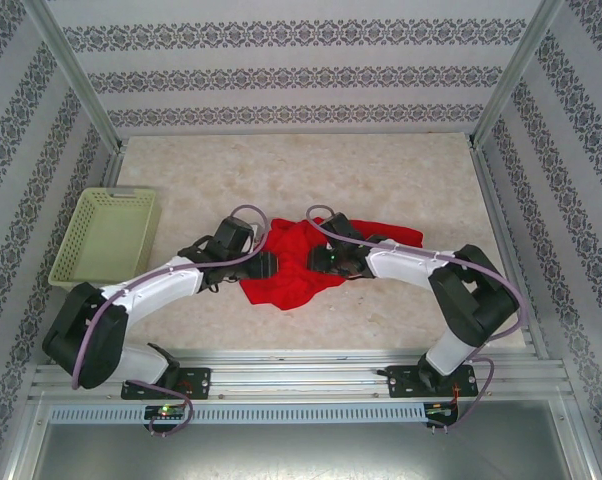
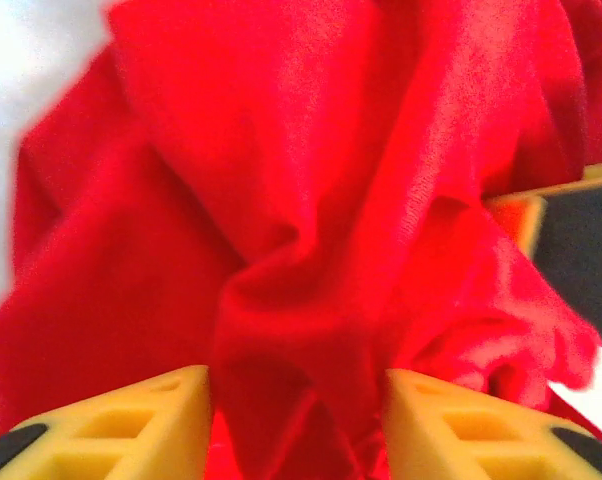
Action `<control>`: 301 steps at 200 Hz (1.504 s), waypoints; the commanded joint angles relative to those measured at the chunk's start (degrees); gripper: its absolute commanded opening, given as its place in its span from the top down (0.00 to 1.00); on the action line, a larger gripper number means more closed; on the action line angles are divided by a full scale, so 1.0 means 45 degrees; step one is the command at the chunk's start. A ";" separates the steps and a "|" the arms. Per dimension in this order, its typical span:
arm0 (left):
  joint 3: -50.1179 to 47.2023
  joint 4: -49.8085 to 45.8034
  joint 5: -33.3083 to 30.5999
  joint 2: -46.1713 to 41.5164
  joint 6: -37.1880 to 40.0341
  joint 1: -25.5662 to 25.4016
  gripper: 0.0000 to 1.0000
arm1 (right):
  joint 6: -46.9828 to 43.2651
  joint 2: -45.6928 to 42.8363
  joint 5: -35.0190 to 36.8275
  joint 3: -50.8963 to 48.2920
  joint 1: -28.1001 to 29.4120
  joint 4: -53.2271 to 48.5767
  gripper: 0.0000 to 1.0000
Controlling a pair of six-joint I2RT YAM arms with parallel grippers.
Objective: Fold the inside-out t-shirt
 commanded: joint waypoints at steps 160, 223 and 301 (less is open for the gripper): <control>0.3374 -0.6100 -0.6847 -0.1344 0.2208 -0.0846 0.63 | 0.0132 -0.6334 0.0546 -0.2106 -0.1267 -0.0246 1.00; 0.2387 -0.2405 -0.3269 -0.1763 0.2613 -0.4396 0.53 | 0.1486 -0.5473 0.0034 -0.0543 -0.0135 -0.0057 1.00; 0.3450 -0.1349 -0.5177 0.1470 0.2147 -0.4291 0.43 | 0.2032 -0.5113 0.0156 -0.0089 0.0205 -0.0326 1.00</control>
